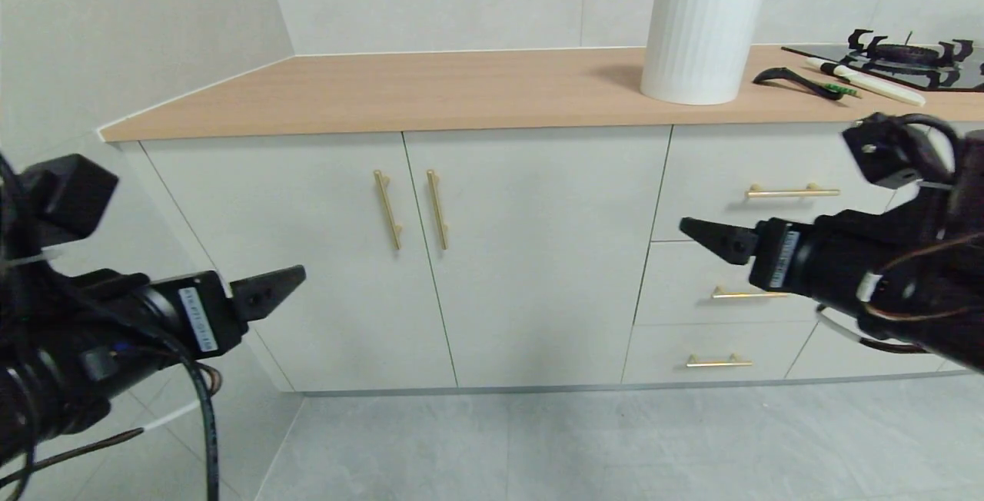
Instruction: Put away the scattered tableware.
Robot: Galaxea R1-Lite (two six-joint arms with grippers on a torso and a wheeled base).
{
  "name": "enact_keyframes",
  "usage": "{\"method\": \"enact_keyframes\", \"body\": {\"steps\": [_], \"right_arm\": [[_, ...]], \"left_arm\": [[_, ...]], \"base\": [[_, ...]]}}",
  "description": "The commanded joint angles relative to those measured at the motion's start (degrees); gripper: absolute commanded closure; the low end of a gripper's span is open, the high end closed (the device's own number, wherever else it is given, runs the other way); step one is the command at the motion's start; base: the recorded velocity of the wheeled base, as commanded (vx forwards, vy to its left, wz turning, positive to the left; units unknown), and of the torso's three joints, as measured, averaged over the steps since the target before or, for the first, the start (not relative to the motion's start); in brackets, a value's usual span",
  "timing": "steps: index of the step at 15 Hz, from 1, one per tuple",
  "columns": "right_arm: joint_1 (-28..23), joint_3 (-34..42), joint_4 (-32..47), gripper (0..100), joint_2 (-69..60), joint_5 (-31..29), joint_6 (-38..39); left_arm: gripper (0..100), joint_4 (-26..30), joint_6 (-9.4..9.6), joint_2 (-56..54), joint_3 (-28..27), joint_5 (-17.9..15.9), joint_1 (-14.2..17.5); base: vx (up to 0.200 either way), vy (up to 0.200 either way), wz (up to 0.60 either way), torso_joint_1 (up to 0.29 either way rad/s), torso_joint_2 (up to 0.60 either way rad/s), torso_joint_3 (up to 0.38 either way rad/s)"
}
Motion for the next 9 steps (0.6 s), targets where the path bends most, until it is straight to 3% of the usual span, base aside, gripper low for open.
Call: {"method": "enact_keyframes", "body": {"steps": [1, 2, 3, 4, 6, 7, 9], "right_arm": [[-1.8, 9.6, 0.2, 0, -19.4, -3.9, -5.7], [-1.9, 10.0, 0.2, 0, -20.2, -3.9, -6.1], [-4.6, 15.4, 1.0, 0, -31.5, -3.9, -11.1], [-6.8, 17.3, 3.0, 0, -36.6, -3.9, -13.1], [-11.4, 18.4, 7.0, 0, -43.4, -3.8, -15.3], [-16.4, 18.2, 12.0, 0, -50.8, -3.5, -16.9], [-22.8, 18.7, 18.4, 0, -60.4, -3.3, -20.3]], "left_arm": [[0, -0.3, 5.02, -15.2, 4.4, 0.3, 2.2], [0, -0.3, 5.54, -16.0, 4.9, 0.2, 2.5], [0, -0.3, 12.93, -24.9, 8.7, -0.1, 5.8], [0, -0.1, 15.92, -28.7, 9.3, 0.0, 7.7], [0, 0.2, 19.52, -33.7, 9.2, -0.1, 10.1], [0, 0.3, 22.42, -38.5, 9.2, -0.2, 12.0], [0, 0.9, 23.39, -44.0, 10.1, -0.3, 15.2]], "base": [[0.0, 0.0, 0.0, 0.0, 0.0, 0.0], [0.0, 0.0, 0.0, 0.0, 0.0, 0.0], [0.0, 0.0, 0.0, 0.0, 0.0, 0.0], [0.0, 0.0, 0.0, 0.0, 0.0, 0.0], [0.0, 0.0, 0.0, 0.0, 0.0, 0.0], [0.0, 0.0, 0.0, 0.0, 0.0, 0.0], [0.0, 0.0, 0.0, 0.0, 0.0, 0.0]]}}
